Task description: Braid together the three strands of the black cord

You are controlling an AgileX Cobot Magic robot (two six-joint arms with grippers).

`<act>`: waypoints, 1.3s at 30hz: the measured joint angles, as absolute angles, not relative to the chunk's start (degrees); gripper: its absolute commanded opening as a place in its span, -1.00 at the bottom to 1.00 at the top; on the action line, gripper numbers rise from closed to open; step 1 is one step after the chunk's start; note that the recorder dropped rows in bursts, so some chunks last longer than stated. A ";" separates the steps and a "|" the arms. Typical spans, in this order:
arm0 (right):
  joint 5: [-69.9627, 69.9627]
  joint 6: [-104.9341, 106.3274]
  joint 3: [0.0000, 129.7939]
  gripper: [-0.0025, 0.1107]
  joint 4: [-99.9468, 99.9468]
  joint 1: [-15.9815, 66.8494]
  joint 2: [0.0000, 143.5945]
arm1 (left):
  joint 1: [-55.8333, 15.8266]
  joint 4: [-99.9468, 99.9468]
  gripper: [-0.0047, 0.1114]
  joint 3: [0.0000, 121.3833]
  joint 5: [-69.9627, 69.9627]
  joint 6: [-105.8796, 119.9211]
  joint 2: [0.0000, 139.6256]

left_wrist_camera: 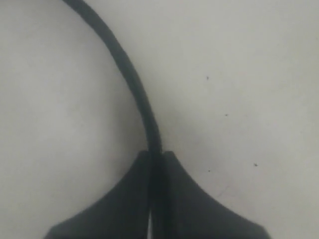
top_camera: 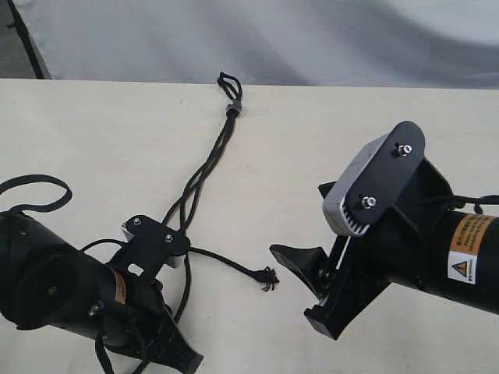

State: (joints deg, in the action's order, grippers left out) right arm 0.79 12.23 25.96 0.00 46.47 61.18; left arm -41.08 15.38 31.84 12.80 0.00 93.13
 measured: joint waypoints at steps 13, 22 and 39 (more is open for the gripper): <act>1.05 12.23 25.96 0.39 0.00 46.47 61.18 | -41.08 4.16 -0.91 32.24 20.10 0.00 87.44; 1.47 12.23 25.96 0.39 0.00 46.47 61.18 | -41.08 -25.57 -0.91 32.33 22.53 -0.37 83.08; 2.10 12.23 25.96 0.39 0.00 46.47 61.18 | -20.62 -46.73 -0.91 29.48 1.20 -11.52 89.08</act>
